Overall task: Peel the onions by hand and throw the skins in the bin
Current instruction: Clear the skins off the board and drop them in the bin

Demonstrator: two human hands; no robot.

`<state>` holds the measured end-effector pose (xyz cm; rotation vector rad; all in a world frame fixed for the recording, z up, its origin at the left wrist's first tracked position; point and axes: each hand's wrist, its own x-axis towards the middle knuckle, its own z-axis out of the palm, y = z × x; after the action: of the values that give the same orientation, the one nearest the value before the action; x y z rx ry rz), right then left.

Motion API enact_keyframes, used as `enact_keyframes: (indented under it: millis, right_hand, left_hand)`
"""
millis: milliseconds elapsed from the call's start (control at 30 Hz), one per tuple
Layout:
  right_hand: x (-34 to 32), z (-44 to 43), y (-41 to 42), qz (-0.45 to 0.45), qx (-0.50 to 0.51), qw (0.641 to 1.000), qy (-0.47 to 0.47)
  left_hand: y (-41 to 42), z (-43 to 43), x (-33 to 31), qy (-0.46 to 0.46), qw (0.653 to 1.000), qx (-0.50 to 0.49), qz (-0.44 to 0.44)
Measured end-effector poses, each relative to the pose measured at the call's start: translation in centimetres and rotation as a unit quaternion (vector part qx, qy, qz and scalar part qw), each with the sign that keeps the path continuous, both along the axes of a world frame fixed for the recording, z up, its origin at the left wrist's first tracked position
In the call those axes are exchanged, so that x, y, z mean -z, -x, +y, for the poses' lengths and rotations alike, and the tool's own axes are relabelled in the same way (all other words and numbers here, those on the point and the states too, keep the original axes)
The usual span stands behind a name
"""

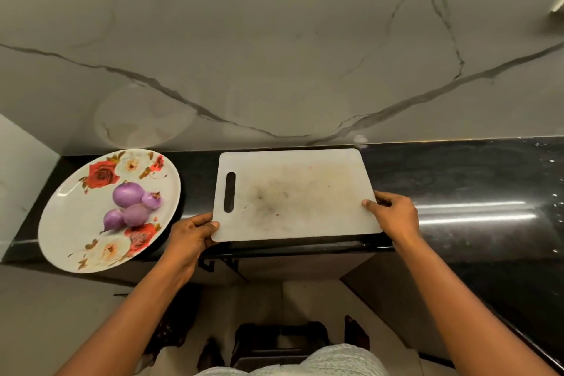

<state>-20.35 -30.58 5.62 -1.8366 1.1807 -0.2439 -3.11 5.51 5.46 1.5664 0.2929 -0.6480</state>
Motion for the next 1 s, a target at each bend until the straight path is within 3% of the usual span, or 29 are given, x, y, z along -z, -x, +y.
enact_keyframes:
  millis: [233,600,767,867,1000]
  right_hand:
    - [0.6,0.7,-0.1,0.004,-0.008,1.0,0.025]
    - [0.8,1.1,-0.2,0.02,-0.028,0.997,0.065]
    - [0.9,1.9,-0.4,0.021,-0.02,0.992,0.121]
    - [0.0,3.9,-1.4,-0.039,-0.013,0.987,0.154]
    - [-1.8,8.2,-4.3,-0.114,-0.078,0.983,0.121]
  left_hand:
    - [-0.1,-0.2,0.8,-0.135,0.987,-0.006,-0.088]
    - [0.2,-0.6,1.1,-0.321,0.918,0.073,-0.223]
    - [0.5,-0.5,0.4,-0.309,0.924,0.057,-0.219]
    - [1.0,-0.5,-0.5,-0.286,0.93,0.033,-0.229]
    - [1.3,0.0,-2.6,-0.24,0.932,-0.003,-0.272]
